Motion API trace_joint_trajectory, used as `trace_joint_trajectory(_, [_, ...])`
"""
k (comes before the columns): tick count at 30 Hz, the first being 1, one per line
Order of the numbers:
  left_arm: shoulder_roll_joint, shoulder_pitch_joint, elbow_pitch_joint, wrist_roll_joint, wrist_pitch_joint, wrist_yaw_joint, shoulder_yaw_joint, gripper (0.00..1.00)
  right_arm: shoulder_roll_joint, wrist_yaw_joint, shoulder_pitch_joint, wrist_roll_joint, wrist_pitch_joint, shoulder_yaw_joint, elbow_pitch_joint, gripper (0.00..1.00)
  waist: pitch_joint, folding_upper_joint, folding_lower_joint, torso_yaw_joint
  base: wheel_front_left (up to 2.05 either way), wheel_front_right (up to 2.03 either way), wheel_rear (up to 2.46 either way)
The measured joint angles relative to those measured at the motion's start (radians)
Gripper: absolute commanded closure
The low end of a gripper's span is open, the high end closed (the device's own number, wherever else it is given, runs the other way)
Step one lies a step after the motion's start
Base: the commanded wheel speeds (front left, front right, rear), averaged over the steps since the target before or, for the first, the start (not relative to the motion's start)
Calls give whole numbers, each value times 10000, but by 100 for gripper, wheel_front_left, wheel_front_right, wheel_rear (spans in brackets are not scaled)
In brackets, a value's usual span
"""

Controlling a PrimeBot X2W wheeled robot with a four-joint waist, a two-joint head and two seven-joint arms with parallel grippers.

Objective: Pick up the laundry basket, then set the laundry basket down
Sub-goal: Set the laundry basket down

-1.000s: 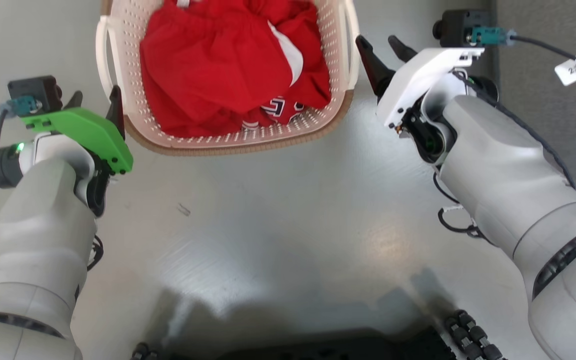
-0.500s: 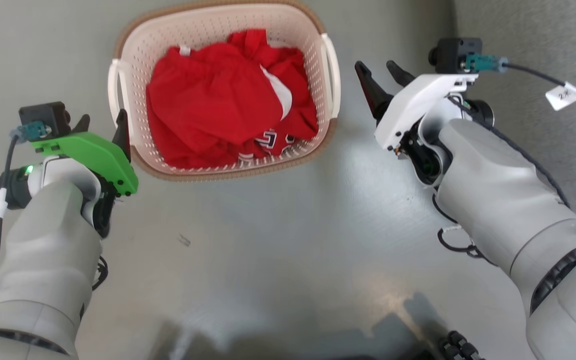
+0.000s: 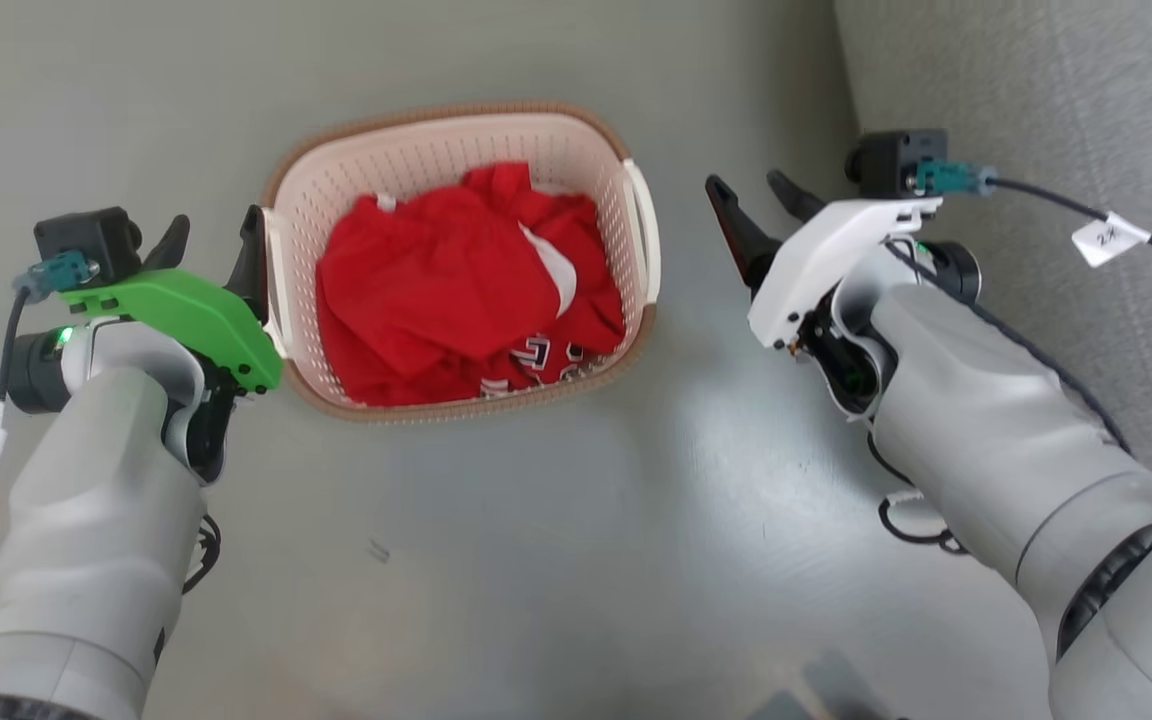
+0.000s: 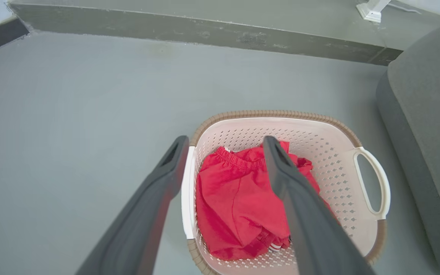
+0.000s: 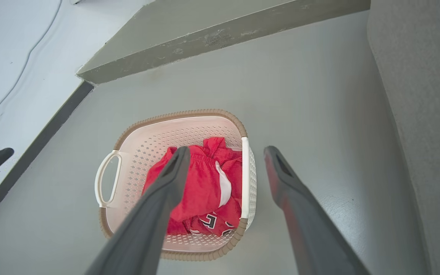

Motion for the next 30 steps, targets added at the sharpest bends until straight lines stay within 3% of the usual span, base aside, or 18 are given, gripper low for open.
trace_joint_trajectory(16, [366,1806,-2410,535,-29,102,1243,0,-673,-25,779,-1135,-2,-1689,-1444,0,-1587,0,0,-141,0,0,0])
trace_joint_trajectory(24, [360,2826,-3473,913,-29,194,1858,0,-1170,-351,1197,-2184,-33,-3083,-3039,0,-2295,0,0,-207,0,0,0])
trace_joint_trajectory(30, [332,3665,-4452,1214,-29,464,2472,0,-1337,-640,2458,-2995,-46,-3923,-3986,0,-2879,0,0,-248,0,0,0])
